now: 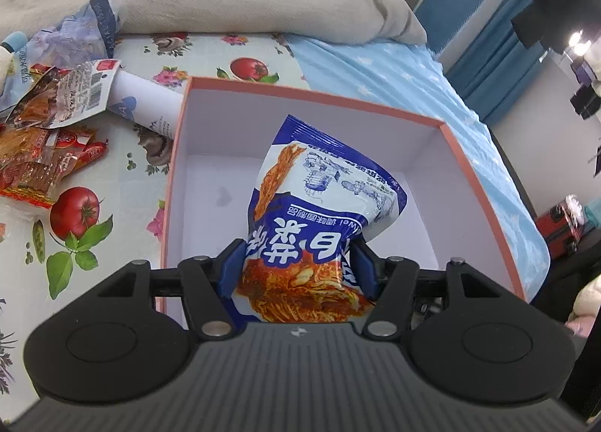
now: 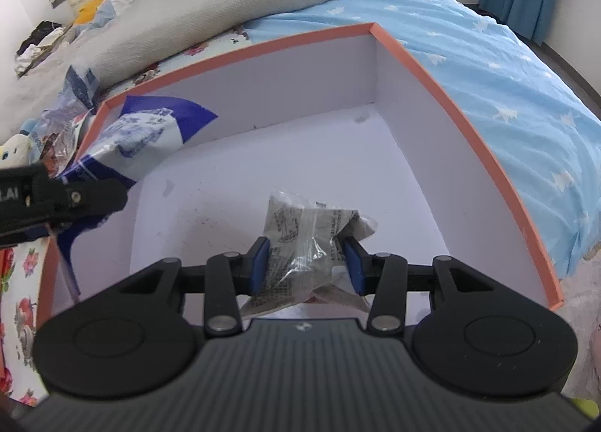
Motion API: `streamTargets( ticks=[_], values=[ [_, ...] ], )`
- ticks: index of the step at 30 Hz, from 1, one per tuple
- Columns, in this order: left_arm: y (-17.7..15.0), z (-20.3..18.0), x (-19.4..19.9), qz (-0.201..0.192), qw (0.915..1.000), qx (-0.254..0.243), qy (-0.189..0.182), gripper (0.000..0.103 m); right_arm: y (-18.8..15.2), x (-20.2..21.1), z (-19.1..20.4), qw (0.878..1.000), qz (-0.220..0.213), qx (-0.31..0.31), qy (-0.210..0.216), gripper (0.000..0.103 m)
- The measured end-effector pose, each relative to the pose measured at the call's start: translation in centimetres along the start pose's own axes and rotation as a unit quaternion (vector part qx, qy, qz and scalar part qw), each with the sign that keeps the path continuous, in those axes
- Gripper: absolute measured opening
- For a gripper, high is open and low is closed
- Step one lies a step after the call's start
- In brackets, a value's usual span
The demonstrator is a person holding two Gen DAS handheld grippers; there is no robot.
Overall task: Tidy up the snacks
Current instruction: 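Carry both packets over the larger pink box and lower them inside, then open the left tool while the right tool opens, dropping both packets in the box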
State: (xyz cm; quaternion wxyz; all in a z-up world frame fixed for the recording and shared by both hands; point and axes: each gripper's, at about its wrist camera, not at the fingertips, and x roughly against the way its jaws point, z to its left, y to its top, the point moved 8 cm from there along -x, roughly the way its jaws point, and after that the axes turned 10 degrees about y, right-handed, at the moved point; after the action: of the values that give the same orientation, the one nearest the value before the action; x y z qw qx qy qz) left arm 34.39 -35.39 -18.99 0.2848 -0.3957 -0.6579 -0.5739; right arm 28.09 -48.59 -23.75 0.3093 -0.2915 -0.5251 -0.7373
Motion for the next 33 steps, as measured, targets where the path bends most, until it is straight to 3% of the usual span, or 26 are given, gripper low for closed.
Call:
streamTargets(
  ticks=[4, 9, 23, 33],
  values=[
    [-0.5, -0.3, 0.0, 0.006, 0.9999, -0.012, 0.001, 0.080, 0.4, 0.7, 0.0, 1.000, -0.012, -0.003, -0.004, 0.046],
    [0.1, -0.8, 1.8, -0.013, 0.9995, -0.027, -0.011, 0.085, 1.4, 2.4, 0.5, 0.999, -0.033, 0.001, -0.005, 0.046],
    [2.9, 1.2, 12.1, -0.125, 0.9903, -0.048, -0.039, 0.086, 3.2, 9.8, 4.2, 0.993, -0.118, 0.008, 0.015, 0.046],
    [2.2, 5.6, 17.3, -0.176, 0.9835, -0.039, -0.018, 0.086, 2.7, 13.8, 8.6, 0.986, -0.157, 0.048, 0.039, 0.046]
  ],
)
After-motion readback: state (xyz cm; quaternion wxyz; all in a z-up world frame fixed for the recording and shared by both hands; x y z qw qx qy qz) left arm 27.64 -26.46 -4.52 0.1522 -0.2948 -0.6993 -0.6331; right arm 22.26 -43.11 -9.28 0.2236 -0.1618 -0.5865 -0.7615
